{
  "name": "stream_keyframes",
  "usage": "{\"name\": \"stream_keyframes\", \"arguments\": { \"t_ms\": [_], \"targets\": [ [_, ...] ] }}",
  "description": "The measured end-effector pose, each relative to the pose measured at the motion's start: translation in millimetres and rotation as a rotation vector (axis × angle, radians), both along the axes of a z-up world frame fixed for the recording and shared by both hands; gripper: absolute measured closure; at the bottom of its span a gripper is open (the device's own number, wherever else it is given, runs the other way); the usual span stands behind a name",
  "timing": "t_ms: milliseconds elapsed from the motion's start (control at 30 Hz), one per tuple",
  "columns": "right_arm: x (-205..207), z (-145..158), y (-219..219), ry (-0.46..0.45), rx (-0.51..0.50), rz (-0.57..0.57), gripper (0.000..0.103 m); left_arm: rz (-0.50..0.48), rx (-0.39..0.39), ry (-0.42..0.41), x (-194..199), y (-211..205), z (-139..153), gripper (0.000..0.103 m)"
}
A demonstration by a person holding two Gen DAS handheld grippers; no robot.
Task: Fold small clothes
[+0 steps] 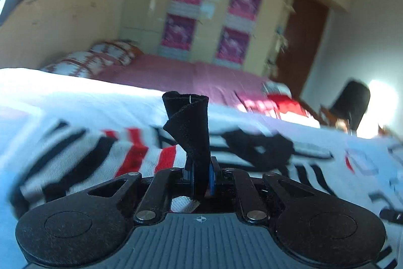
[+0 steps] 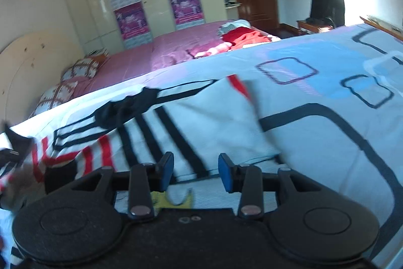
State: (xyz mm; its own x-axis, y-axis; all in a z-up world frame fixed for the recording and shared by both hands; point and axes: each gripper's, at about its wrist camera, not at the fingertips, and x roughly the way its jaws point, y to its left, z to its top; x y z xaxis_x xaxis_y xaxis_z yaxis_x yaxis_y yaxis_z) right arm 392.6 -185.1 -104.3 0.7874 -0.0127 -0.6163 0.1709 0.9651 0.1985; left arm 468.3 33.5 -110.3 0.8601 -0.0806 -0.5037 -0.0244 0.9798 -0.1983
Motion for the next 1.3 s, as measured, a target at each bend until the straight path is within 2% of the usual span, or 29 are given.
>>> {"name": "stream_keyframes", "arguments": {
  "t_ms": [100,133,167,200,233,300,400,500,567,667,700,767,800,833,933,1000,1033,1067,1100,1167,1300],
  "targets": [
    [0.5,-2.7,-17.9,0.012,0.048,-0.018,0.06,-0.15,0.038,0.106,14.6,-62.3,-19.0,0.092],
    [1.5,-3.9,-22.8,0.015,0.073,-0.018,0.056,-0.177,0.069,0.137,7.6,-83.0,-23.4,0.082],
    [2.9,-4.9,-26.5,0.018,0.097,-0.016,0.054,-0.18,0.108,0.116,-0.8,-90.8,-23.3,0.075],
    [4.2,-5.4,-28.7,0.015,0.12,-0.009,0.052,-0.187,0.116,0.08,-11.5,-93.3,-18.5,0.061],
    [5.9,-5.4,-29.2,0.006,0.14,0.0,0.052,-0.183,0.099,0.048,-23.9,-89.0,-10.9,0.057],
    [10.3,-6.7,-26.0,-0.003,0.185,0.028,0.052,-0.119,0.096,0.0,-51.3,-70.0,3.0,0.057],
    [24.0,-12.8,-7.2,-0.01,0.277,0.093,0.053,0.023,0.105,-0.03,-87.9,-20.9,13.1,0.057],
    [45.9,-26.1,21.6,0.023,0.389,0.151,0.053,0.175,0.156,-0.058,-116.1,31.9,8.6,0.057],
    [63.0,-36.7,42.5,0.052,0.46,0.184,0.053,0.23,0.143,-0.016,-121.5,59.0,-2.9,0.057],
    [93.5,-56.1,70.3,0.147,0.514,0.179,0.055,0.249,0.099,0.052,-119.8,84.8,-18.3,0.057],
    [101.9,-59.0,76.9,0.163,0.491,0.16,0.062,0.241,0.09,0.061,-115.9,88.1,-22.8,0.057],
    [111.9,-57.0,85.7,0.157,0.439,0.144,0.093,0.211,0.086,0.091,-100.0,89.0,-34.6,0.057],
    [114.4,-53.5,88.7,0.158,0.411,0.158,0.096,0.199,0.083,0.096,-94.9,90.2,-37.0,0.057],
    [112.7,-44.4,90.6,0.125,0.376,0.175,0.096,0.181,0.085,0.118,-81.9,88.7,-43.8,0.057],
    [86.6,-0.8,84.5,-0.075,0.246,0.205,0.096,0.18,0.079,0.125,-68.4,86.3,-49.5,0.057],
    [65.0,17.9,66.5,-0.175,0.184,0.163,0.096,0.182,0.072,0.121,-69.9,83.3,-50.9,0.057],
    [57.9,19.9,56.8,-0.191,0.145,0.127,0.096,0.181,0.074,0.12,-70.6,82.7,-51.3,0.057],
    [55.4,16.4,48.6,-0.178,0.106,0.101,0.096,0.18,0.075,0.12,-69.8,82.0,-52.1,0.057],
    [58.7,7.8,41.1,-0.125,0.093,0.095,0.096,0.18,0.076,0.12,-70.1,81.7,-52.6,0.058],
    [64.9,-12.0,28.5,-0.03,0.125,0.08,0.096,0.169,0.067,0.119,-67.0,80.7,-53.3,0.061],
    [60.4,-19.4,27.1,-0.033,0.133,0.081,0.096,0.164,0.061,0.124,-62.3,80.5,-51.2,0.061]
  ]
}}
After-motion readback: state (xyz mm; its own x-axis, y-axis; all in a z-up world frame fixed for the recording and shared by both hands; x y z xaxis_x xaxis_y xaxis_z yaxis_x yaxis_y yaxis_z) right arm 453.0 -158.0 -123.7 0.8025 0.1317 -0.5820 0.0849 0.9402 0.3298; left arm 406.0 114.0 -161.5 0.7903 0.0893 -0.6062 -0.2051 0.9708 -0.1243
